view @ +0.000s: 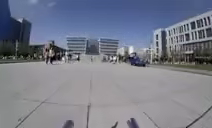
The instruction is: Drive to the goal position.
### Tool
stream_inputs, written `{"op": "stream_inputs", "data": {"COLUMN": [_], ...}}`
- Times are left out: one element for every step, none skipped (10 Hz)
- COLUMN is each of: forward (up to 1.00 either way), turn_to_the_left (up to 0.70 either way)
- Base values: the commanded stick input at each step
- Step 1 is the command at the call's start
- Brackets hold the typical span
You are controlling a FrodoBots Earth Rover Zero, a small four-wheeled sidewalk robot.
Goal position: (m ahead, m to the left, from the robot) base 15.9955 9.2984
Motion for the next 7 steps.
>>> {"op": "stream_inputs", "data": {"forward": [1.0, 1.0, 1.0, 1.0, 1.0, 1.0, 1.0], "turn_to_the_left": [0.0, 0.0, 0.0, 0.0, 0.0, 0.0, 0.0]}}
